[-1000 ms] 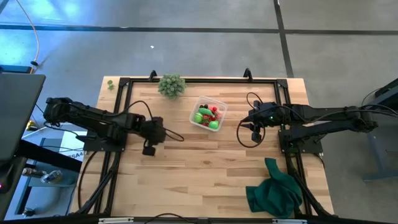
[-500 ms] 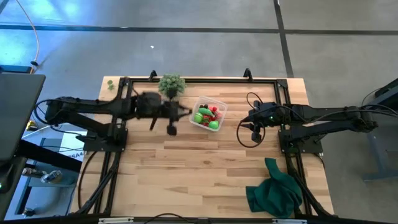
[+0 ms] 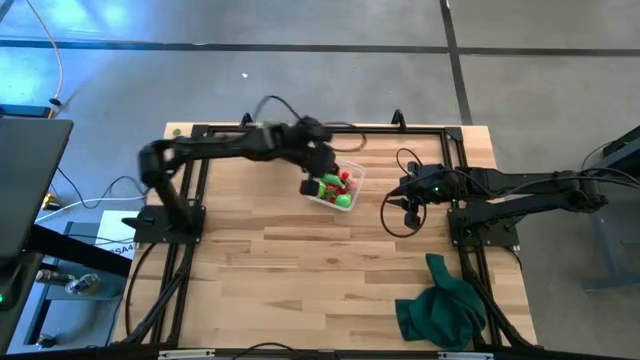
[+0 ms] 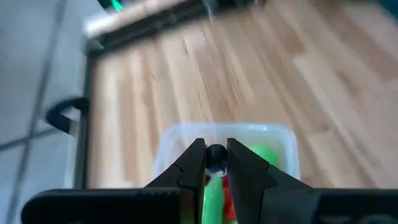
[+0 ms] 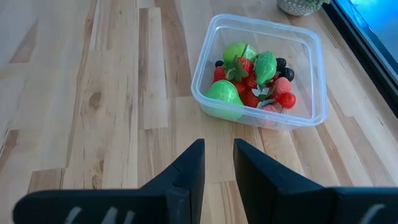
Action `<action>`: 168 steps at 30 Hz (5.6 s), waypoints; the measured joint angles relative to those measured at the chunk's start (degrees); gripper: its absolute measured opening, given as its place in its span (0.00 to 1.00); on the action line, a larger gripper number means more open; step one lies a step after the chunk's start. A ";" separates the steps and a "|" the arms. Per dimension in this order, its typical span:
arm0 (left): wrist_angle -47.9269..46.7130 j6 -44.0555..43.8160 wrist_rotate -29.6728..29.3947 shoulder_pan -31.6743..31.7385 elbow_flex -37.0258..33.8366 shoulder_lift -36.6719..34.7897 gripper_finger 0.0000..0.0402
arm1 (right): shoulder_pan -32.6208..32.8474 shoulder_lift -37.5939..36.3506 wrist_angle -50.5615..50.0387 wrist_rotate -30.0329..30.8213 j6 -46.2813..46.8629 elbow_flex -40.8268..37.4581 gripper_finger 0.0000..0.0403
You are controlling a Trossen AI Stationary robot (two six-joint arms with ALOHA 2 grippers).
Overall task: Pick and placing Produce into tupperware
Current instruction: Put the blueberry into the transparent container, then return to Home Position
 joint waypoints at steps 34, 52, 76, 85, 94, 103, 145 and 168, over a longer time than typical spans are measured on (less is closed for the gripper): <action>-3.38 0.87 0.95 -0.13 4.46 20.13 0.26 | 0.00 0.00 0.02 -0.11 0.01 0.00 0.19; -7.78 -4.26 8.90 -0.17 4.44 9.04 0.33 | 0.01 0.00 0.02 -0.07 0.00 0.00 0.19; 13.93 -7.75 8.07 -0.13 -25.61 -46.81 0.02 | 0.00 0.02 0.02 -0.02 0.01 0.00 0.19; 28.76 -15.40 8.03 -0.13 -35.37 -63.12 0.00 | 0.01 0.02 0.02 0.15 0.01 0.00 0.19; 28.75 -19.92 7.62 -0.13 -45.95 -78.79 0.00 | 0.00 0.01 0.02 0.13 0.00 0.00 0.19; 26.66 -23.95 7.20 -0.13 -55.76 -91.77 0.00 | 0.00 0.00 0.02 0.07 0.01 0.00 0.19; 22.94 -28.88 -9.84 -0.13 -78.91 -95.67 0.00 | 0.00 0.01 0.02 -0.04 0.00 0.00 0.19; 22.83 -23.02 -10.05 -0.13 -78.85 -95.43 0.00 | -0.01 0.04 12.98 -0.09 18.48 0.00 0.19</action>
